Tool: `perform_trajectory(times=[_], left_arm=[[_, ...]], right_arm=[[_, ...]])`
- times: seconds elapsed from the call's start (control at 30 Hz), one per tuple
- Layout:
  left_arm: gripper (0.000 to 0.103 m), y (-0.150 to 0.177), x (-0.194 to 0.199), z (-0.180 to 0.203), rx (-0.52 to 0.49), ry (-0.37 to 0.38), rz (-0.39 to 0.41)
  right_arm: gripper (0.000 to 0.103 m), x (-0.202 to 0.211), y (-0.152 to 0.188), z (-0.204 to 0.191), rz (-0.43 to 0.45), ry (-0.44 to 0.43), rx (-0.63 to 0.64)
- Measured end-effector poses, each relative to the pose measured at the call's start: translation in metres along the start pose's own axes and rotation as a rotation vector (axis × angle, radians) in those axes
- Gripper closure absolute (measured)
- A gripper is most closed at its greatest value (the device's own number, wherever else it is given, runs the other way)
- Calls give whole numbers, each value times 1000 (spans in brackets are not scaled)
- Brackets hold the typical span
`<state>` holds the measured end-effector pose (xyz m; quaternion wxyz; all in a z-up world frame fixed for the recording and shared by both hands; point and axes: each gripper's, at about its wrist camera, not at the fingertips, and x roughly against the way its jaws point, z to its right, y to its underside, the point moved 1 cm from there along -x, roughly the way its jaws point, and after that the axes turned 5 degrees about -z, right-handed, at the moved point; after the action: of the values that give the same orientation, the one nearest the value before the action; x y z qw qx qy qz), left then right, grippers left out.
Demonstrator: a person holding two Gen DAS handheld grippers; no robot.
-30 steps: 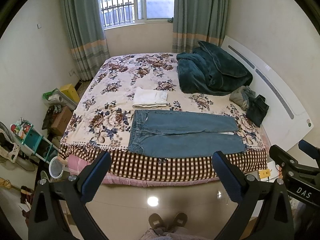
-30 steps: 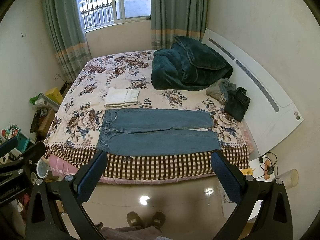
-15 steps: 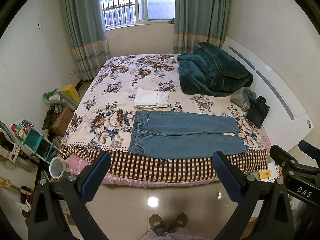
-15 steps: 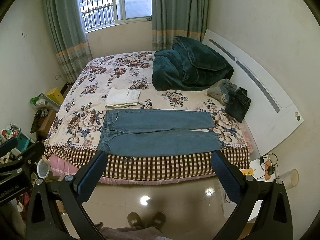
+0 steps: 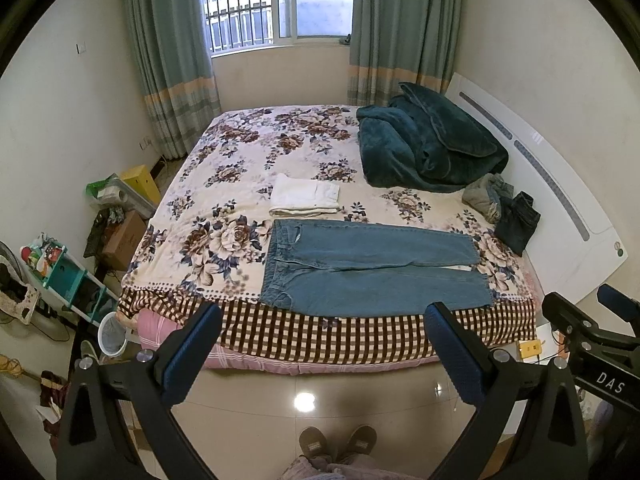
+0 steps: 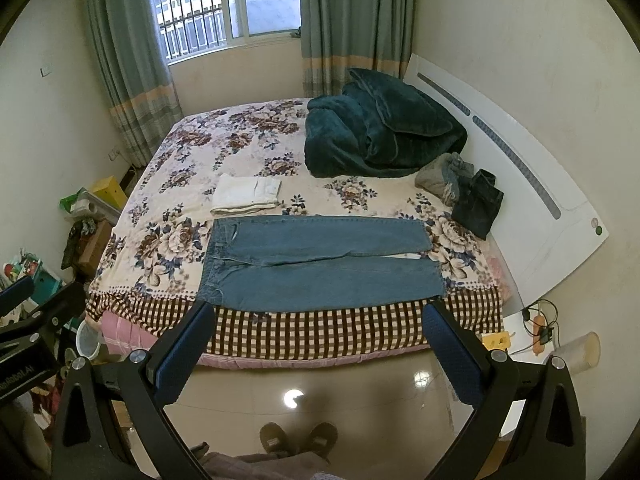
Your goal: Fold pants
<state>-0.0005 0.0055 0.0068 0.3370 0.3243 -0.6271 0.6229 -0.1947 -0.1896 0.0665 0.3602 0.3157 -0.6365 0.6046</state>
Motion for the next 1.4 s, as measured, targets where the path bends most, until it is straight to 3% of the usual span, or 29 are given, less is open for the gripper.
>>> perform_trajectory(times=[0.33,0.57,0.67,0.97,1.2,1.4], left_arm=[[0,-1,-16,-5,11,-15,4],[0,-37,-71,-27,38,-77,4],[0,-58,-110,-33,65,-83,-41],[0,-138,-272,-18,121,-220,-197],[0,-192,-422,-11,286,-305,-310],[0,-201,-555,-18,443,-321,-472]], right_arm=[[0,-36,-12,-15,-6,4,-49],[0,-114,-42,-19,-29,30,-105],[0,-171,-67,-11,-68,40,-134],[0,-390,-169,48,-222,57,-188],[0,-605,-261,110,-370,42,-230],[0,-745,-292,168,-438,119,-315]])
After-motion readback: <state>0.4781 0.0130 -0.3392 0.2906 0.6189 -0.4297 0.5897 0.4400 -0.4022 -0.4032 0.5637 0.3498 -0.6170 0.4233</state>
